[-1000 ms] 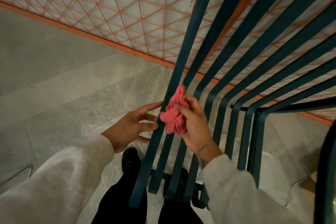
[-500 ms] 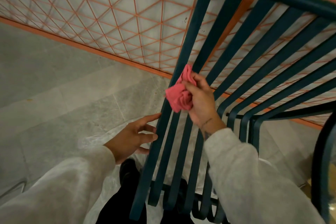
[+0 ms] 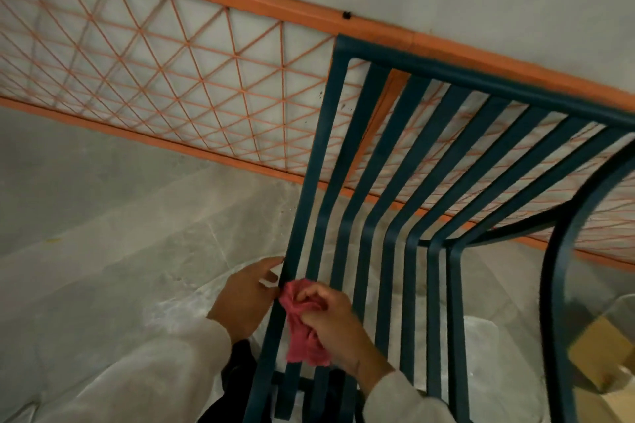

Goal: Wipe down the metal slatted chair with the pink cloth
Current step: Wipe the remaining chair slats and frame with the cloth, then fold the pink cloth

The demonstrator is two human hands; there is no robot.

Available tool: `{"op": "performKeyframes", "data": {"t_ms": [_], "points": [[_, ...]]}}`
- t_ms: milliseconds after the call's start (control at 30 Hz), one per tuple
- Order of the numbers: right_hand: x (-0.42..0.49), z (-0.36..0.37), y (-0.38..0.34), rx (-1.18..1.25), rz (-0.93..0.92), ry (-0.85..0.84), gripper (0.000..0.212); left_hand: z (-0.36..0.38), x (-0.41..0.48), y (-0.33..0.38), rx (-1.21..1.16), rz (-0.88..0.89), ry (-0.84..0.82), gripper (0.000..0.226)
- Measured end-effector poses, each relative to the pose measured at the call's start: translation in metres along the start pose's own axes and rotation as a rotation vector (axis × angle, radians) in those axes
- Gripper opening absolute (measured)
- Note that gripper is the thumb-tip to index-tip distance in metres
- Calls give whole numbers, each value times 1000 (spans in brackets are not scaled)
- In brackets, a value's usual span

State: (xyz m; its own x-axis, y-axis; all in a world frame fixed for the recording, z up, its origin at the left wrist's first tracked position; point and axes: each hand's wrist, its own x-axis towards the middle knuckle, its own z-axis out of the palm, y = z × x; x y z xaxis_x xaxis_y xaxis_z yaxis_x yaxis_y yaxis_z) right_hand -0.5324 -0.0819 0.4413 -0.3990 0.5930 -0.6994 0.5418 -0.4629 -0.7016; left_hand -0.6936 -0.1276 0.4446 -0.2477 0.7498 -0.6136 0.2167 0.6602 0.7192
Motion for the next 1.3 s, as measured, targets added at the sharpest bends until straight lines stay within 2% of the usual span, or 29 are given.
{"op": "performKeyframes", "data": {"t_ms": [100,233,400,500,767,900,967,1133,1300], "points": [[-20,-11,-13,40,-34,71,24,2,-18,22,137,91,79,37],[-49,-35,-51,100,-162,139,26,-5,-39,74,186,175,122,18],[-94,-75,-97,50,-404,173,31,-4,-80,147,-107,171,141,37],[-129,-100,-112,5,-490,144,33,12,-114,184,-285,181,137,46],[-210,-146,-137,-54,-614,143,36,43,-183,247,-223,336,229,28],[-252,-154,-150,-167,-757,222,41,42,-222,267,-230,434,283,24],[-282,-152,-157,-141,-822,266,41,39,-252,274,-256,514,296,18],[-339,-135,-163,7,-807,351,38,20,-306,276,-296,609,262,14],[-388,-111,-151,237,-716,265,67,6,-362,262,-390,658,185,17]]}}
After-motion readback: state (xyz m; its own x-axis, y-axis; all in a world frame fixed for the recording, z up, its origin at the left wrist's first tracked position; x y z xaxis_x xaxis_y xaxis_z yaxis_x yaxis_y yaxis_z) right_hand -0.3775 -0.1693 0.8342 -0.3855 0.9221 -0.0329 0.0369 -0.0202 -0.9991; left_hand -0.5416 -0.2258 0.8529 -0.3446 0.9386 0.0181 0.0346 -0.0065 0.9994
